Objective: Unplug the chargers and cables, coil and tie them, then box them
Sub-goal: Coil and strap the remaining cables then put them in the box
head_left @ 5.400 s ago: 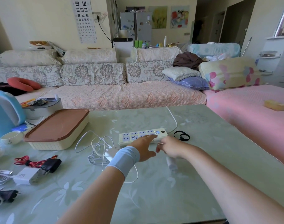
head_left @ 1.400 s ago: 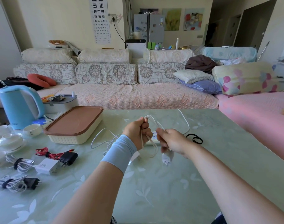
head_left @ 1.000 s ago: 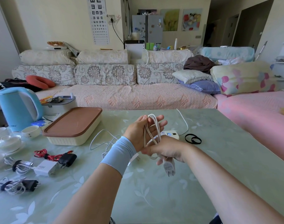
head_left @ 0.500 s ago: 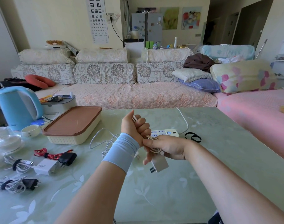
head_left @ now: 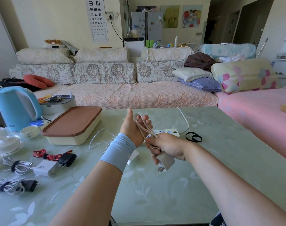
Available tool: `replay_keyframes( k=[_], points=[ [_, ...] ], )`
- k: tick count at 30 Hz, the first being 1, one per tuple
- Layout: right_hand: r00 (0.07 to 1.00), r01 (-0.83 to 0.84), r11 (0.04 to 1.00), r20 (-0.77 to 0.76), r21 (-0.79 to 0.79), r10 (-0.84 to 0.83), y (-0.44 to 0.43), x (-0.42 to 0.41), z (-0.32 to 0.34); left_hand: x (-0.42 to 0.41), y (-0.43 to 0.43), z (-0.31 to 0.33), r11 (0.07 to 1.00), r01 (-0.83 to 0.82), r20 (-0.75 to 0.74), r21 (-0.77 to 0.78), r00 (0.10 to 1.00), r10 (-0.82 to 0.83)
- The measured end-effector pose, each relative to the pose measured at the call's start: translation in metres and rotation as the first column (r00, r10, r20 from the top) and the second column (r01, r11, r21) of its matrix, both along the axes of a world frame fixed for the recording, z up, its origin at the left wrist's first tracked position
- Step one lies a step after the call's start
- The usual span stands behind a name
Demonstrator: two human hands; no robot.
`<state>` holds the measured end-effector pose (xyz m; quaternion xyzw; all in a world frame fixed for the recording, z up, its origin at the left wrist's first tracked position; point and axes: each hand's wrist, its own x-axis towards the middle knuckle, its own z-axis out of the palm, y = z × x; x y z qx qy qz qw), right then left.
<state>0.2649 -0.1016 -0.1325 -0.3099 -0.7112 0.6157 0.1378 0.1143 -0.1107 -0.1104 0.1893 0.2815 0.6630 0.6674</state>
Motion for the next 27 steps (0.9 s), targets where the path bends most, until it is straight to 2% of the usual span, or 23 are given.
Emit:
replay_keyframes(
  k=[2,4,6,8,10,13,18,22,24,26,27],
  points=[
    [0.996,0.034,0.995,-0.073,-0.098,-0.041,0.003,0.003,-0.001,-0.003,-0.002,-0.005,0.995,0.101,-0.228,-0.013,0.968,-0.101],
    [0.985,0.062,0.981,-0.148,-0.183,-0.09,0.007,0.007,-0.004,-0.004,-0.003,-0.012,0.964,0.244,-0.496,-0.103,0.828,-0.262],
    [0.985,0.058,0.978,-0.146,-0.202,-0.088,0.01,0.011,-0.007,0.003,-0.004,-0.019,0.936,0.32,-0.609,-0.147,0.717,-0.341],
    [0.995,0.038,0.981,-0.08,-0.19,-0.054,0.012,0.014,-0.012,0.011,-0.004,-0.023,0.949,0.295,-0.65,-0.107,0.702,-0.292],
    [0.998,0.025,0.978,-0.049,-0.207,-0.036,0.012,0.014,-0.014,0.017,-0.003,-0.023,0.96,0.274,-0.665,-0.052,0.708,-0.238],
    [0.993,0.057,0.959,-0.085,-0.279,-0.084,0.014,0.012,-0.016,0.019,0.003,-0.024,0.965,0.253,-0.606,-0.062,0.759,-0.238],
    [0.997,0.078,0.946,0.026,-0.316,-0.074,0.023,0.009,-0.029,0.014,0.015,-0.03,0.996,0.022,-0.468,-0.087,0.881,-0.061],
    [0.983,0.181,0.943,0.07,-0.281,-0.168,0.036,0.017,-0.041,0.008,0.026,-0.036,0.987,-0.065,-0.423,-0.146,0.906,-0.003],
    [0.946,0.322,0.925,0.098,-0.203,-0.308,0.046,0.022,-0.042,0.01,0.031,-0.035,0.985,-0.044,-0.418,-0.167,0.908,-0.03],
    [0.849,0.48,0.867,0.176,0.135,-0.498,0.058,0.03,-0.043,0.013,0.036,-0.035,0.982,-0.034,-0.477,-0.186,0.877,-0.06],
    [0.784,0.504,0.793,0.204,0.342,-0.586,0.066,0.036,-0.045,0.015,0.039,-0.035,0.981,-0.036,-0.533,-0.192,0.843,-0.074]
  ],
)
